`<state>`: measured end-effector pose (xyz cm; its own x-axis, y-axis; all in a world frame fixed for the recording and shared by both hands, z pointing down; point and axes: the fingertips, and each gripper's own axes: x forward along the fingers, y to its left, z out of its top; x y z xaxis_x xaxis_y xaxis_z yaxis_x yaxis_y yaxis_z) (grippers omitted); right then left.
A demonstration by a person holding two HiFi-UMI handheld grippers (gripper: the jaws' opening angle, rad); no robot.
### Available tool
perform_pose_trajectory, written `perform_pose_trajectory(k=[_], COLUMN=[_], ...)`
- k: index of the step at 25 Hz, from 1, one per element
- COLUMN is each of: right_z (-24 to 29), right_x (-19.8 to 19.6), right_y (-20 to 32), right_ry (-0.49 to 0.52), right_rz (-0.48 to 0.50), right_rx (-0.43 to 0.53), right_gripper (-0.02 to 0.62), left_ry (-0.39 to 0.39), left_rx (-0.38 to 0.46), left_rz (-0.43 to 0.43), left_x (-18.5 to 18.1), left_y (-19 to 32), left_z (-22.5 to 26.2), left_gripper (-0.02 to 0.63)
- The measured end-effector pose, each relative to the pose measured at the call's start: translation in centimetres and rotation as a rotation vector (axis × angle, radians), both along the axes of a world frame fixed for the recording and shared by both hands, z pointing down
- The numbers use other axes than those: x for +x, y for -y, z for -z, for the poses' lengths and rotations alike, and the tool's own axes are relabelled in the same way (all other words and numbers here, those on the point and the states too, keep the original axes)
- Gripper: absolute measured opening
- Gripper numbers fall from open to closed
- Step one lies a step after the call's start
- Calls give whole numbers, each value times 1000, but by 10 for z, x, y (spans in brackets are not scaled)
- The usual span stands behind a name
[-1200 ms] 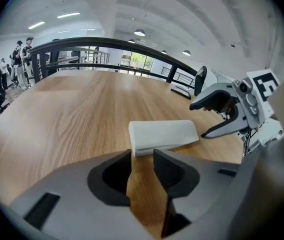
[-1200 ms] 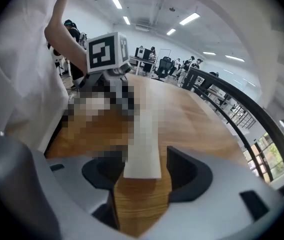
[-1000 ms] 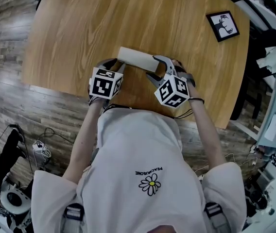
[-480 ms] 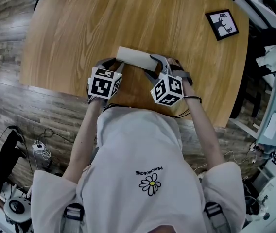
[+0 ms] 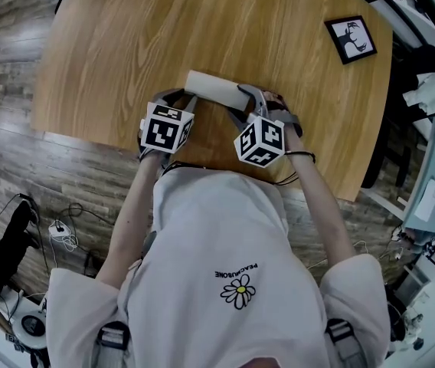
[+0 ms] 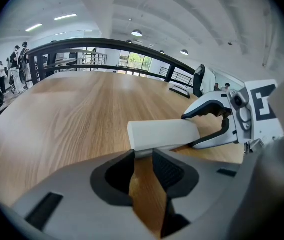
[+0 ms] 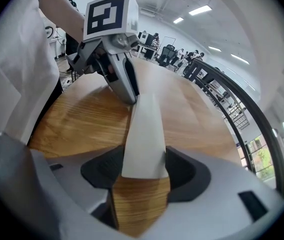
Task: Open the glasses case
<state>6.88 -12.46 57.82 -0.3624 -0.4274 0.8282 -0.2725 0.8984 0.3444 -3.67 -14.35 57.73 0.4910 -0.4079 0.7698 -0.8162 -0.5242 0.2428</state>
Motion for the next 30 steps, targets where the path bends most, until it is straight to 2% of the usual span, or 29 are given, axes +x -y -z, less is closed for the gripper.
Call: perform_pose_trajectory(k=[6, 22, 25, 30], right_z=[1, 14, 16, 22], right_x=[0, 0, 1, 2], right_y=[1, 8, 9, 11], right_ry=[-8, 106, 111, 117], right_rz=[-22, -70, -77, -93], right_rx=[-51, -253, -257, -212], right_gripper=[265, 252, 252, 236], left_ry=[22, 23, 23, 23], left_rx=[17, 7, 4, 5], left_rz=[-19, -40, -45, -53], left_x=[-1, -1, 0, -1], left_y=[0, 1, 2, 2], left_z=[0, 0, 0, 0], left_gripper=[123, 118, 118, 118])
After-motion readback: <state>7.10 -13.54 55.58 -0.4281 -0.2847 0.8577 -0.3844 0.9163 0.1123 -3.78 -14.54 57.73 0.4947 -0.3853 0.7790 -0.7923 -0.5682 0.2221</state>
